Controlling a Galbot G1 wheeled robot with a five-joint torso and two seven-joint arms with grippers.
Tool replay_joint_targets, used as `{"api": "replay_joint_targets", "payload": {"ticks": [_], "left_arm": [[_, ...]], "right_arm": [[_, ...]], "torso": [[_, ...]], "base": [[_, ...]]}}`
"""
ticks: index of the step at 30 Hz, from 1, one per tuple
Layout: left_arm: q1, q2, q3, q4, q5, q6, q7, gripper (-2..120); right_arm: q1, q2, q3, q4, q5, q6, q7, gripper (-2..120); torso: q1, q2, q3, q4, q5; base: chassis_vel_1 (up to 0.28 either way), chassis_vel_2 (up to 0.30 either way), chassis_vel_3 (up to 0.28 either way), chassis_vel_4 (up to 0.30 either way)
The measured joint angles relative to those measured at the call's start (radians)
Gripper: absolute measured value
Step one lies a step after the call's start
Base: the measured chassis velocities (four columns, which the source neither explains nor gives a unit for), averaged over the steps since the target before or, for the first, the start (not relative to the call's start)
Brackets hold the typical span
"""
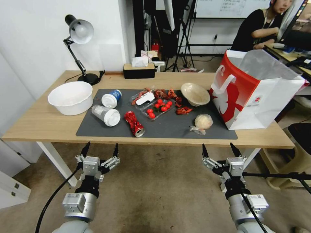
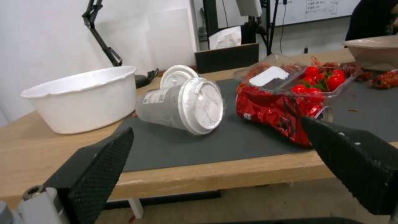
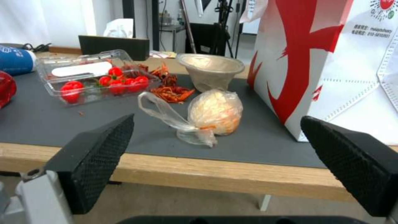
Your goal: Pick up the trash from the table and place it into the takeout bag.
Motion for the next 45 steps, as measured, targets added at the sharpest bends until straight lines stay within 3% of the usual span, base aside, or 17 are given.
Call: {"api": "replay_joint_targets", "payload": {"ticks": [27, 38, 45], "left_arm": [[-0.010, -0.001, -0.003, 0.000, -0.006, 0.017, 0.001, 100], [-0.191, -0.018, -0.076, 0.004, -0.114, 0.339, 0.049, 100], [-0.226, -0.022, -0.089, 0.041, -0.133, 0.341, 0.062, 100]], "right_arm": [[0.008, -0.003, 0.003, 0.001, 0.009, -0.015, 0.001, 100], [0.202, -0.075, 0.114, 0.029, 0.194, -0.345, 0.059, 100], [0.240, -0.089, 0.136, 0.035, 0.231, -0.410, 0.071, 100]], "torso": [[0.000, 0.000, 0.000, 0.0000, 0.0001], [0.000, 0.000, 0.000, 0.0001, 0.0004], [0.000, 0.000, 0.000, 0.0000, -0.0001]], "base": [[0.000, 0.000, 0.000, 0.000], [0.000, 0.000, 0.000, 0.000], [0.000, 0.000, 0.000, 0.000]]}}
